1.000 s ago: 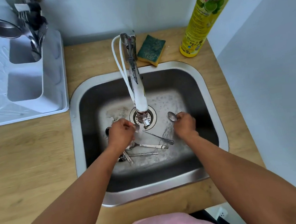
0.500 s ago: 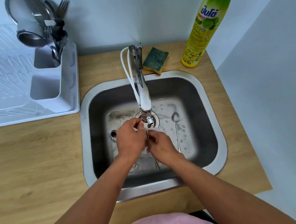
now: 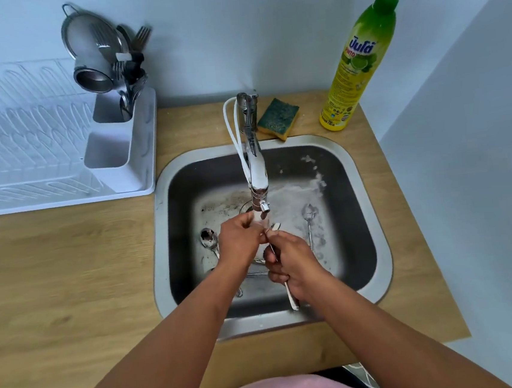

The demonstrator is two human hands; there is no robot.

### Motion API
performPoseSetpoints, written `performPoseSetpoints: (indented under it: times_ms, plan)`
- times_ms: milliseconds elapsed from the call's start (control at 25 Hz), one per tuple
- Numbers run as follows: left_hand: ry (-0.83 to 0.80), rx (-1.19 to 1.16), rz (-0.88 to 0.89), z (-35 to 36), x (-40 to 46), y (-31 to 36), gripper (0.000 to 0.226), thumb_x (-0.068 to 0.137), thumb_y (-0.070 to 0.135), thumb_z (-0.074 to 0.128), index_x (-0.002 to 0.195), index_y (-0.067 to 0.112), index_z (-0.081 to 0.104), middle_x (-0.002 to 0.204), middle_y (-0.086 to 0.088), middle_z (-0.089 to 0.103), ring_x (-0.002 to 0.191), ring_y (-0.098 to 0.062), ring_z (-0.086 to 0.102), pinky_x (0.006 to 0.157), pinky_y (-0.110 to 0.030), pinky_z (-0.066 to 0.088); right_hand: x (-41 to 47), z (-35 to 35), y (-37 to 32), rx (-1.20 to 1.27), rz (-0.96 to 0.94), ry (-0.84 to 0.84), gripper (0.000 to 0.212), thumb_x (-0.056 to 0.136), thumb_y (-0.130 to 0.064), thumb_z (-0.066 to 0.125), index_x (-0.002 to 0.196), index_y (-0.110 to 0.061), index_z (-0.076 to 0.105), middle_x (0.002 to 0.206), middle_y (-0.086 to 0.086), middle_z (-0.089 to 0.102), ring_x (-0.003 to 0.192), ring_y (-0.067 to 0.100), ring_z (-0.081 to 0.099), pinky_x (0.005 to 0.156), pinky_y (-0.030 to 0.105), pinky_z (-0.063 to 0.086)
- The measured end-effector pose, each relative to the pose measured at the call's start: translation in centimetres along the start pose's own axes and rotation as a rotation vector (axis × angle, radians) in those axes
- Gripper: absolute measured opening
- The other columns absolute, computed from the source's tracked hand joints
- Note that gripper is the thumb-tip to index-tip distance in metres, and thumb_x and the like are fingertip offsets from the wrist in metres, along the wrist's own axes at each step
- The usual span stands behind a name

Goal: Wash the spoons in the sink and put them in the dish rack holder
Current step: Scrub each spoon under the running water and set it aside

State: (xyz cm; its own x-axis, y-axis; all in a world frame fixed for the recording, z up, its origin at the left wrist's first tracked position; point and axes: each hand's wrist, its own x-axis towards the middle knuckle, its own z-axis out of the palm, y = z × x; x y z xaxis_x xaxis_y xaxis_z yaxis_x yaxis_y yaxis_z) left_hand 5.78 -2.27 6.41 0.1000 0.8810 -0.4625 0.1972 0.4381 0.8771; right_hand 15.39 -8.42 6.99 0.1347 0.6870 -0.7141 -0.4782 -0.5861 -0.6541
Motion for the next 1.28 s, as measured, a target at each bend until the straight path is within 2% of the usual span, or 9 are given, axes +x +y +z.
performPoseSetpoints:
  times_ms: [120,280,480,600,760,960,1040,1160,1280]
  plan:
    - [-0.031,-0.086,-0.023,-0.6,0.1,0.3,0.035,0.090,-0.002,0.056,0.069,0.018,0.075,0.063,0.002,0.068,0.059,-0.012,0.056,0.062,-0.024,0.048,0.0,-0.2,-0.3,0.016,-0.023,-0.026,0.020,0.100,-0.015,0.051,0.100,-0.007,0.069,0.060,0.003,0.062,0.037,0.010,0.036,0.037,0.020,0.030]
    - [-0.151,-0.197,0.002,-1.2,-0.7,0.5,0.017,0.086,0.000,0.068,0.095,0.010,0.079,0.095,-0.011,0.080,0.085,-0.020,0.071,0.086,-0.036,0.055,0.5,-0.6,-0.2,0.060,-0.026,-0.015,0.021,0.099,-0.020,0.059,0.110,-0.008,0.072,0.066,0.004,0.065,0.044,0.012,0.042,0.044,0.025,0.035]
    - [-0.073,0.109,0.164,-1.4,-1.0,0.7,0.024,0.091,0.003,0.059,0.079,0.015,0.075,0.083,-0.004,0.080,0.079,-0.013,0.074,0.072,-0.025,0.057,0.7,-0.8,0.3,0.037,-0.073,-0.062,0.011,0.094,-0.023,0.068,0.091,-0.016,0.076,0.066,0.004,0.066,0.048,0.013,0.051,0.048,0.026,0.043]
    - [-0.127,0.081,0.170,-1.9,-1.5,0.1,0.021,0.096,0.013,0.059,0.090,0.016,0.079,0.089,-0.002,0.081,0.086,-0.016,0.075,0.081,-0.028,0.059,1.2,-0.6,-0.4,0.017,-0.074,-0.043,0.017,0.097,-0.027,0.064,0.086,-0.016,0.071,0.054,-0.002,0.051,0.042,0.010,0.037,0.040,0.024,0.032]
    - [0.110,0.009,-0.163,-2.8,-0.6,-2.9,0.019,0.101,0.016,0.057,0.099,0.010,0.075,0.097,-0.014,0.079,0.070,-0.022,0.071,0.070,-0.039,0.061,1.8,-0.7,-1.0,-0.096,-0.079,-0.093,0.025,0.095,-0.030,0.065,0.083,-0.009,0.069,0.047,-0.004,0.042,0.038,0.009,0.029,0.038,0.022,0.025]
    - [-0.001,-0.167,-0.705,-1.9,0.8,-6.0,0.025,0.100,0.000,0.050,0.122,-0.005,0.060,0.093,-0.023,0.070,0.068,-0.031,0.068,0.047,-0.036,0.059,2.3,-1.0,-0.5,-0.027,-0.068,-0.140,0.019,0.093,-0.010,0.066,0.107,0.002,0.070,0.065,0.002,0.067,0.051,0.012,0.051,0.050,0.024,0.044]
    - [0.026,-0.182,-0.753,-0.8,1.9,-6.5,0.030,0.099,0.003,0.055,0.129,-0.004,0.059,0.095,-0.023,0.073,0.070,-0.031,0.072,0.045,-0.035,0.058,2.6,-1.5,-0.5,-0.027,-0.057,-0.129,0.017,0.093,-0.009,0.062,0.104,-0.002,0.072,0.065,0.000,0.065,0.053,0.012,0.050,0.052,0.025,0.044]
    - [0.164,-0.111,-0.765,0.8,4.0,-7.0,0.013,0.093,0.005,0.068,0.104,-0.001,0.069,0.057,-0.016,0.072,0.037,-0.021,0.067,0.033,-0.026,0.051,2.8,-2.5,-0.5,-0.067,-0.057,-0.130,0.015,0.093,-0.007,0.064,0.092,-0.012,0.078,0.070,0.004,0.069,0.053,0.011,0.052,0.052,0.024,0.045]
    - [0.283,0.025,-0.737,1.5,6.1,-7.8,0.012,0.088,0.000,0.068,0.099,-0.004,0.068,0.057,-0.014,0.069,0.044,-0.024,0.067,0.040,-0.025,0.050,3.5,-3.3,-0.7,-0.077,-0.072,-0.057,0.016,0.091,-0.003,0.068,0.093,-0.015,0.079,0.070,0.006,0.074,0.052,0.011,0.058,0.051,0.022,0.048]
